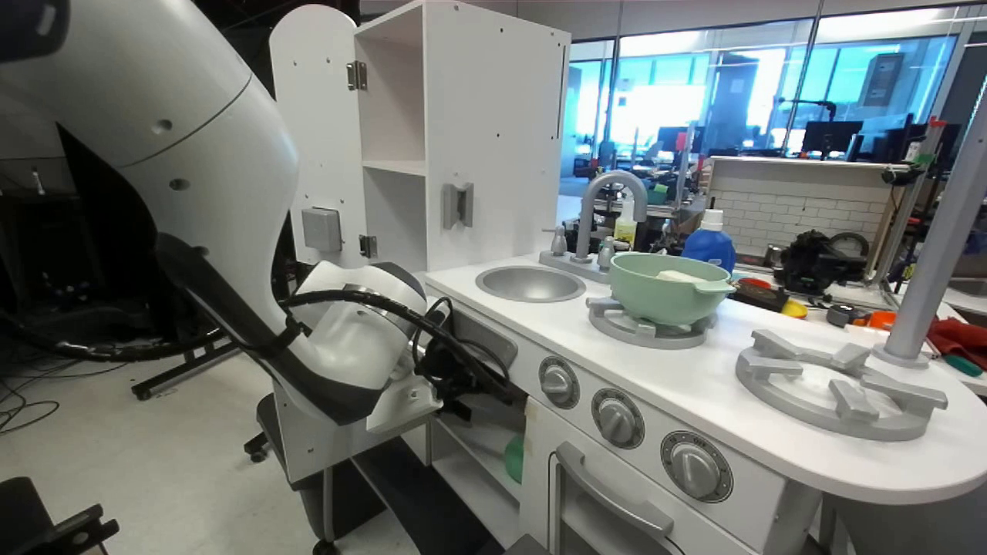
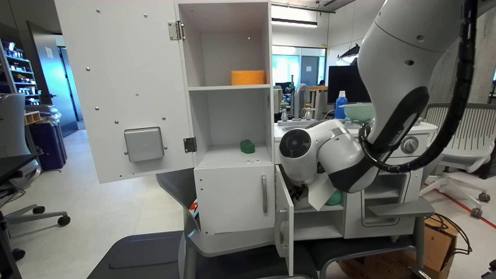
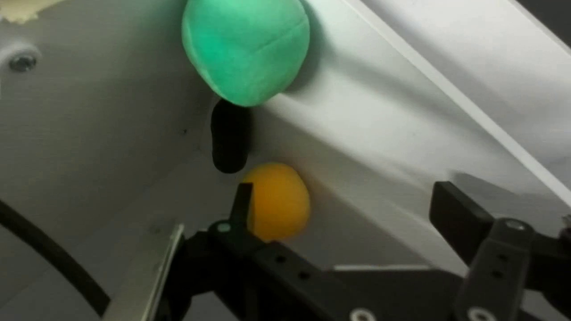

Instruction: Open the bottom cabinet and put the green and yellow balls in the cabinet

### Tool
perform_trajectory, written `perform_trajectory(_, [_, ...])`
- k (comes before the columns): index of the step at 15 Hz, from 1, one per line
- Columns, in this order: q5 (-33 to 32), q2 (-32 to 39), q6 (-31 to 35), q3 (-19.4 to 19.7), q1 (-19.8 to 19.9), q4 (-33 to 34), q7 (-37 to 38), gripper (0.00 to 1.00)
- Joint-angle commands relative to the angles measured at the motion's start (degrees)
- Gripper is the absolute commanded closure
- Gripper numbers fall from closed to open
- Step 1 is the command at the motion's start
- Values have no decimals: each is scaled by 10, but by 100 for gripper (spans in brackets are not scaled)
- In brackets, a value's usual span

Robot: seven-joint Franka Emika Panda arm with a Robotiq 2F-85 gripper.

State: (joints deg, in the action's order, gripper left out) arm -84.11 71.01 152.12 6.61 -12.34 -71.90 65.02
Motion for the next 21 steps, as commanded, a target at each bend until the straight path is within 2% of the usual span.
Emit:
perform_trajectory(1, [40, -81, 22, -36, 19, -88, -103, 0])
perform_trajectory(3, [86, -124, -7, -69, 40, -159, -182, 0])
perform_trajectory(7, [142, -222, -46, -170, 124, -273, -341, 0])
perform_trajectory(12, [263, -347, -175, -316, 246, -385, -553, 0])
perform_trajectory(16, [437, -458, -275, -412, 316, -459, -721, 0])
perform_trajectory(21, [665, -604, -345, -508, 370, -568, -761, 0])
